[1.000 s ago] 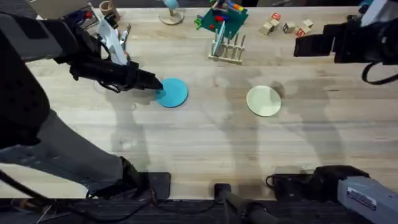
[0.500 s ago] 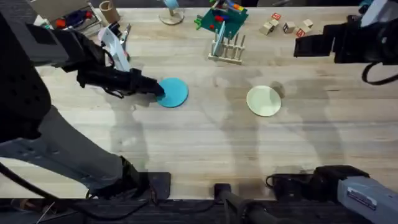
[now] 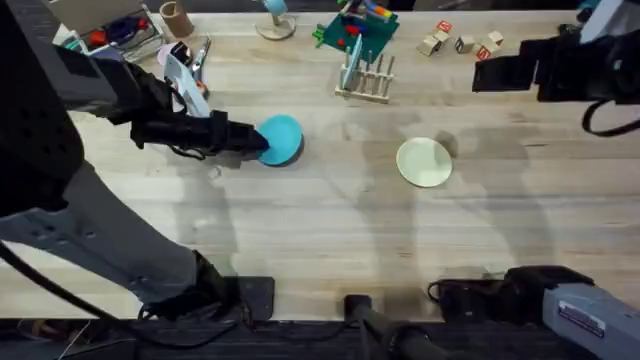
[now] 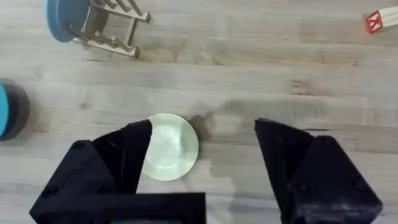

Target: Pick up the plates from the table one by one and place each into a slot on the dish rack.

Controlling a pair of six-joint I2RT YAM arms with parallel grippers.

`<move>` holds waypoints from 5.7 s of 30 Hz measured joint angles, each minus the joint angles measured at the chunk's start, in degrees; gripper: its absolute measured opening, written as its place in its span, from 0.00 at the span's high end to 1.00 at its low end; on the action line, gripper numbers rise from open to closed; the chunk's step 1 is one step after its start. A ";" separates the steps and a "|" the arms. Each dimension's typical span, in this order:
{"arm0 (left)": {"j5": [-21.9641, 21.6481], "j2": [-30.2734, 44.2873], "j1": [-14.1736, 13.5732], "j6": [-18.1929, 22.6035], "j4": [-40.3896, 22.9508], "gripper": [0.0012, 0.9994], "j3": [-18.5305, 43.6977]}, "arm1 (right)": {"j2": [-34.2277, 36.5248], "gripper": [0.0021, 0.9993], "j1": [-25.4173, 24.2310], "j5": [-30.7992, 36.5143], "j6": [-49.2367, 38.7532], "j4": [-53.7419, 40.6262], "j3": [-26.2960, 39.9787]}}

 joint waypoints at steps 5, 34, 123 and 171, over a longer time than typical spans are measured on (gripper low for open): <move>-0.02 0.00 0.00 -0.23 0.00 0.96 0.00 | 0.00 0.00 0.00 0.00 0.00 -0.01 0.00; -0.02 0.00 -0.02 -0.42 0.20 0.96 -0.02 | 20.46 0.00 17.31 -17.20 13.84 19.88 0.20; -15.00 -26.93 -1.99 -9.20 -5.77 0.96 0.87 | 35.89 0.97 36.15 -4.76 39.58 13.52 10.63; -40.65 -56.41 -22.62 -16.97 -2.08 0.01 2.58 | 35.99 0.97 32.78 29.76 33.56 -9.98 41.42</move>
